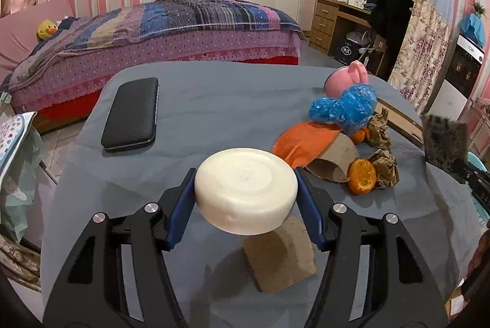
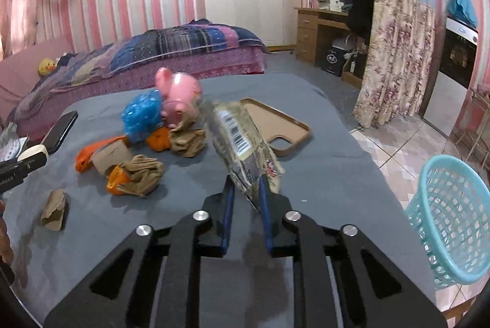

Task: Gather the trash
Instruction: 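Carry the wrapper and white lid over the blue basket and release both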

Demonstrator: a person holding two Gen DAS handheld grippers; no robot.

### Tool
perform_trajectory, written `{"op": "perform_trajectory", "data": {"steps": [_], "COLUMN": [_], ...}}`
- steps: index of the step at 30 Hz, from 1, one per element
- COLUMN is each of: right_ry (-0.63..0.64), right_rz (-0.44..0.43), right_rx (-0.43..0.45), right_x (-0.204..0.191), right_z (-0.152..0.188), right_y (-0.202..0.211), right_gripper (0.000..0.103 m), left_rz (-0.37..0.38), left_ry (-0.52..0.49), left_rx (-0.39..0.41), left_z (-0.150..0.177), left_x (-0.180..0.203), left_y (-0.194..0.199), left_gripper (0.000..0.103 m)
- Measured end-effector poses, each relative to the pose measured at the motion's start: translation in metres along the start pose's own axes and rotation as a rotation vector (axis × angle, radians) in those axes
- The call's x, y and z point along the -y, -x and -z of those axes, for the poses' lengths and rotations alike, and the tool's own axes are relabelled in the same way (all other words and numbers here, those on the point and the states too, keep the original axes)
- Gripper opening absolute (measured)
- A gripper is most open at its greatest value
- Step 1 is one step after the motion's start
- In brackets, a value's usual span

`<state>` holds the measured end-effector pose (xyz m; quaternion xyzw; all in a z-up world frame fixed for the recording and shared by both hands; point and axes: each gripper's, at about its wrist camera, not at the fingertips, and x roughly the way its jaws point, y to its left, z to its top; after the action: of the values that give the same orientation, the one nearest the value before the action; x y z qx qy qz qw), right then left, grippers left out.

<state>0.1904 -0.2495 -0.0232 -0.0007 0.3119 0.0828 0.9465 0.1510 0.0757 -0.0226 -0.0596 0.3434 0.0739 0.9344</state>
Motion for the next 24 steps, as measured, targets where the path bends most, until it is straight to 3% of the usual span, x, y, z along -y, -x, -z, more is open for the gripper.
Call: {"op": "perform_trajectory", "data": {"steps": [14, 19, 24], "right_ry": [-0.068, -0.112, -0.176], "right_rz": [-0.084, -0.019, 0.100], "right_rx": [0.104, 0.140, 0.133], "right_x": [0.064, 0.108, 0.166], "right_z": [-0.002, 0.003, 0.015], "right_y": [0.037, 0.060, 0.071], "right_gripper": [0.005, 0.005, 0.005], "left_rz": [0.004, 0.045, 0.113], "left_ry": [-0.070, -0.101, -0.147], "left_rx": [0.060, 0.071, 0.092], "left_z": [-0.015, -0.020, -0.026], "left_x": [0.051, 0.088, 0.144], "left_y": [0.020, 0.019, 0.019], "left_gripper": [0.061, 0.061, 0.061]}}
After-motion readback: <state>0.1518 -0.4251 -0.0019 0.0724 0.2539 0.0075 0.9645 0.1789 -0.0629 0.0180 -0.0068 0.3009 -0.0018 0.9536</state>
